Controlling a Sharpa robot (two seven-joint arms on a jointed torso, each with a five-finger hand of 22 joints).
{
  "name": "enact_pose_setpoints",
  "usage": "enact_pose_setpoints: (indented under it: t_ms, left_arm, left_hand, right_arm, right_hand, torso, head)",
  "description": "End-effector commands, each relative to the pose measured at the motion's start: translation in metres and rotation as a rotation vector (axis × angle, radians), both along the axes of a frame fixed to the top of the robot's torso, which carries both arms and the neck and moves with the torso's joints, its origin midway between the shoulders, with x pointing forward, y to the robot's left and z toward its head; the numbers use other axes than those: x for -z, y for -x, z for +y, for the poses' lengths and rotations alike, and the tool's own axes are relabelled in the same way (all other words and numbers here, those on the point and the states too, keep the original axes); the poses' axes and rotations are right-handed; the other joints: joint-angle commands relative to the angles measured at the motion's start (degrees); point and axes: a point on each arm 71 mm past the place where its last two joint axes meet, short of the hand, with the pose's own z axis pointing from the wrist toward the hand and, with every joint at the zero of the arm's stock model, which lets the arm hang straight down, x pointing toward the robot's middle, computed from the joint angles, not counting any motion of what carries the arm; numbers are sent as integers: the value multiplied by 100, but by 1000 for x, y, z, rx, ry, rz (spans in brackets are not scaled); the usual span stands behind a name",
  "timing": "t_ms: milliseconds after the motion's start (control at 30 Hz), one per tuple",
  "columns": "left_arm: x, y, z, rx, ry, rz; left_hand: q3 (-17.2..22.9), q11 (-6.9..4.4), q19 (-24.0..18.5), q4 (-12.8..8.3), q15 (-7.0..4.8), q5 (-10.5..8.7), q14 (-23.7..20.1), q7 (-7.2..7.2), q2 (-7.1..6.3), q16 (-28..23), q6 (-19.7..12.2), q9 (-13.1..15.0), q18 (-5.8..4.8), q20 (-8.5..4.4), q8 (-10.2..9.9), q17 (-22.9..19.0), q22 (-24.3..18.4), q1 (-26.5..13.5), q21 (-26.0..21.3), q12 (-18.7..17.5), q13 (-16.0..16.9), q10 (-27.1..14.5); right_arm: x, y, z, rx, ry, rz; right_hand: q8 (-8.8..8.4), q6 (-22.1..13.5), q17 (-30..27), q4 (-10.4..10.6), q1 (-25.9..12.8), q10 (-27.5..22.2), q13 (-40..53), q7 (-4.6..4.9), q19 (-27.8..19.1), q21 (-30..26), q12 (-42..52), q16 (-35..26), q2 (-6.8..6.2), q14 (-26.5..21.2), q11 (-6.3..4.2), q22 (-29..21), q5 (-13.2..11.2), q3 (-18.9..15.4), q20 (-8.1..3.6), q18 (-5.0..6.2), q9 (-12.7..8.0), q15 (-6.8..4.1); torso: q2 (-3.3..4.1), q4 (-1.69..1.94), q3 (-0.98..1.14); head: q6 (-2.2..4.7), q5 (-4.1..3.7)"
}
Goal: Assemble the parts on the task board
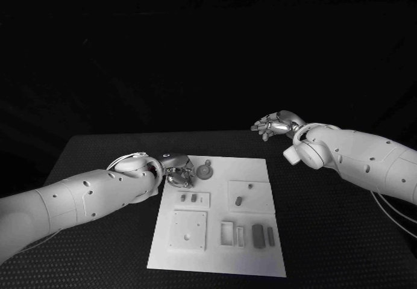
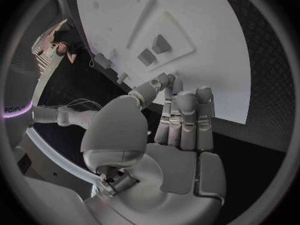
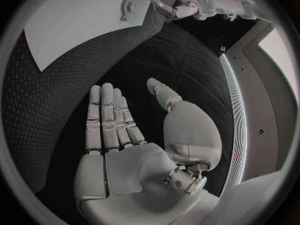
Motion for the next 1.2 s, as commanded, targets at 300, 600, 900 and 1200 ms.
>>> enact_pose_setpoints:
  t_ms: [300, 600, 900, 1200]
  left_arm:
    - [5, 3, -6, 29, -12, 21]
    - [9, 4, -7, 29, -25, 39]
    - [11, 3, -9, 29, -40, 36]
    - [16, 7, -11, 41, -51, 44]
  left_hand:
    - [19, 12, 16, 2, -37, 14, -6, 1, 79, -25, 20, 7, 218, -136, 10, -10, 58, 37, -30, 0, 57, 37]
    - [20, 13, 15, 2, -36, 14, -8, 3, 82, -28, 16, 7, 215, -137, 6, -12, 58, 37, -34, -4, 59, 36]
    - [18, 9, -3, -2, -38, 13, -33, 15, 73, -40, -11, 5, 199, -141, -15, -16, 67, 39, -45, -1, 74, 62]
    - [-16, -9, -11, 10, -55, -23, -52, 25, 42, -37, -24, 8, 179, -151, -31, -13, 87, 2, -41, 19, 104, 107]
  right_arm:
    - [0, 0, 2, -16, -3, 1]
    - [0, 0, 2, -16, -3, 1]
    - [0, 1, 2, -18, -3, 1]
    - [0, 1, 2, -18, -3, 1]
  right_hand:
    - [24, -31, -8, 3, -22, -39, -12, 84, 33, -25, 37, 20, 36, -43, -7, 9, 31, -10, 8, 46, -10, 13]
    - [25, -31, -9, 2, -22, -40, -16, 84, 34, -30, 40, 20, 36, -43, -7, 13, 31, -11, 8, 46, -11, 13]
    - [25, -32, -9, 2, -22, -40, -20, 84, 36, -33, 42, 21, 36, -43, -7, 17, 31, -11, 8, 46, -12, 14]
    - [26, -32, -10, 2, -22, -41, -23, 84, 37, -37, 44, 21, 36, -43, -7, 21, 31, -11, 9, 46, -13, 14]
  torso:
    - [-1, 0, 4]
    - [-1, -1, 3]
    - [-2, 8, 2]
    - [-1, -5, 2]
  head:
    - [-9, -5]
    - [-17, -14]
    - [-10, -14]
    - [-11, -7]
